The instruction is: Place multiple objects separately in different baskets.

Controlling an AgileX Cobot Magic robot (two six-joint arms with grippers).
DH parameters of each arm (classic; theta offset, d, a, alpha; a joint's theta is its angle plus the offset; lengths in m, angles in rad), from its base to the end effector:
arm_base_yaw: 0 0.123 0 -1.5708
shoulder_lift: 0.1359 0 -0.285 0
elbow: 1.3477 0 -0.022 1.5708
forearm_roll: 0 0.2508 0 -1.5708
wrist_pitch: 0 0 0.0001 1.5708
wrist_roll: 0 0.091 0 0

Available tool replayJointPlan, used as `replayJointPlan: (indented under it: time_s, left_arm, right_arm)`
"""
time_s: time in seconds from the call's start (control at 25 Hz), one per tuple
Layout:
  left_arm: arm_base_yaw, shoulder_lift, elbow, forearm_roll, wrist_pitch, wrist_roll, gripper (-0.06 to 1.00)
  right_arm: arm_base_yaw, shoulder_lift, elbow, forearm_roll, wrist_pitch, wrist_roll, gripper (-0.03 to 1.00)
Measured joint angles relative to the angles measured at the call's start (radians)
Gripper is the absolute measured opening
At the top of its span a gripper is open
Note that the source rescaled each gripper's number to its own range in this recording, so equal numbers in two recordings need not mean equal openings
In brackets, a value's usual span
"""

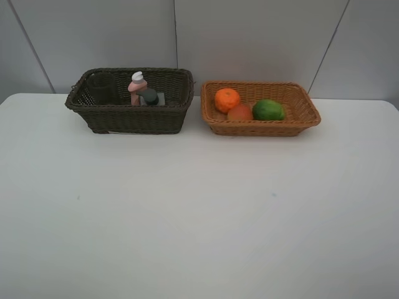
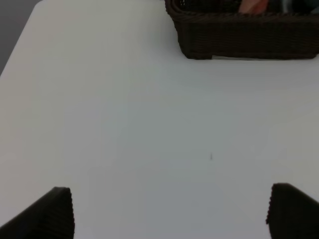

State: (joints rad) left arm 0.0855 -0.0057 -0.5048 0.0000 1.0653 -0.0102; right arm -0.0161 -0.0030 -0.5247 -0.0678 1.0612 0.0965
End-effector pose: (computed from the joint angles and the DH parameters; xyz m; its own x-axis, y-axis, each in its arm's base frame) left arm -0.0064 -0.0006 0.2782 -0.4482 -0.0487 -0.8926 -0.0900 0.9959 -0.0091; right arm -0.0085 -0.0053 0.2842 -0.4254 0.0701 -0.9023 0.0966 0.9948 0.0317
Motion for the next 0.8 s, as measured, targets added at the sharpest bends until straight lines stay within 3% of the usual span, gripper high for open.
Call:
replayJointPlan:
  time_s: [0.24, 0.8]
  left_arm:
    - [-0.062, 0.0, 0.0, 0.0, 0.0, 0.002, 1.0]
    - [-0.066, 0.0, 0.0, 0.0, 0.0, -0.005, 1.0]
  right_arm:
    - [0.0, 0.0, 0.0, 0.0, 0.0, 0.0, 0.84]
    - [0.0, 0.0, 0.0, 0.0, 0.0, 0.0, 0.84]
